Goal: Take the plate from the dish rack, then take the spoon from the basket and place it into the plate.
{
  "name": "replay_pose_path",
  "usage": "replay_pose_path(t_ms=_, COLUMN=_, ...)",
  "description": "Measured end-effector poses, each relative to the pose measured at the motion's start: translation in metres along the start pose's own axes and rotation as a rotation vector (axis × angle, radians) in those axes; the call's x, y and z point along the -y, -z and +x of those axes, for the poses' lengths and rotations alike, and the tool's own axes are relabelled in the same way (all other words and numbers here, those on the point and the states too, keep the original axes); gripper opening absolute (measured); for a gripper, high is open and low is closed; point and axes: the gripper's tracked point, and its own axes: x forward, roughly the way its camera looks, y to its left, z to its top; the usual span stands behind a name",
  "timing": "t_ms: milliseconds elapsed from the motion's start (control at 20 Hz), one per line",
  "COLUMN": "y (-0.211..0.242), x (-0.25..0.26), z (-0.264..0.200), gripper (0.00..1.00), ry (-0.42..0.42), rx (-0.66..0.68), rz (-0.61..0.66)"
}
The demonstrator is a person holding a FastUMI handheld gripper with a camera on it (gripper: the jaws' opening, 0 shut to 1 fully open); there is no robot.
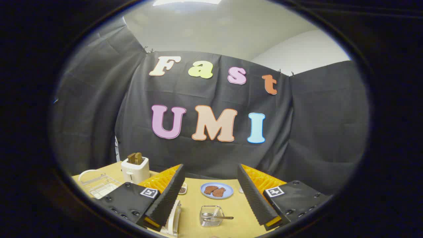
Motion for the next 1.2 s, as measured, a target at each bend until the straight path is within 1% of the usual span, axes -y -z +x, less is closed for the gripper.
replay_pose_path(t_ms=200, y=0.001, x=-0.003, z=0.002, gripper=1.00, ry=-0.002, rx=-0.012, rz=0.015)
replay_pose_path(t_ms=900, y=0.000, x=-0.028, z=-0.003, gripper=1.00, ry=-0.037, rx=-0.032, rz=-0.014)
replay_pose_path(t_ms=1200, y=0.004, x=-0.030, z=0.002, gripper=1.00, ry=-0.028, rx=-0.047, rz=0.011)
